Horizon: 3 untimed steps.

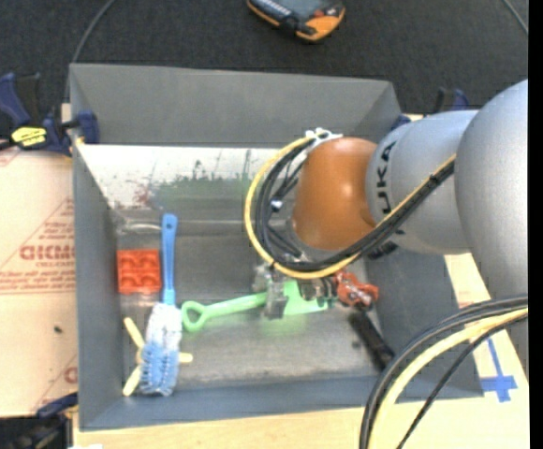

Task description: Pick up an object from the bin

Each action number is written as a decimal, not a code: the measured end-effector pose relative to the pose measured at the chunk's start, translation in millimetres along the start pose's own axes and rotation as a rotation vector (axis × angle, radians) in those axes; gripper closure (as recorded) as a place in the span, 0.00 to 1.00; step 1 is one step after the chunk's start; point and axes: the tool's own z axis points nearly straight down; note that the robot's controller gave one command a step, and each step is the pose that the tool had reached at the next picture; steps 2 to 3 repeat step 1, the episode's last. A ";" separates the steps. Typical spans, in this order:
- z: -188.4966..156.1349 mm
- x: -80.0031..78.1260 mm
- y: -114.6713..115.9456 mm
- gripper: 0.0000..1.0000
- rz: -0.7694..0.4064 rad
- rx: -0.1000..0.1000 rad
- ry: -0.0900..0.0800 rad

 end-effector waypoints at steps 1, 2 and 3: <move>-52.3 -2.6 -0.2 1.00 0.000 0.000 -0.008; -52.3 -2.6 -0.2 1.00 0.000 0.000 -0.008; -52.3 -2.6 -0.2 1.00 0.000 0.000 -0.008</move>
Offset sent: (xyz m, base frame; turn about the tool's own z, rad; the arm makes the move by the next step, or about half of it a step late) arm 0.0015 -0.0001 0.0806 -0.0001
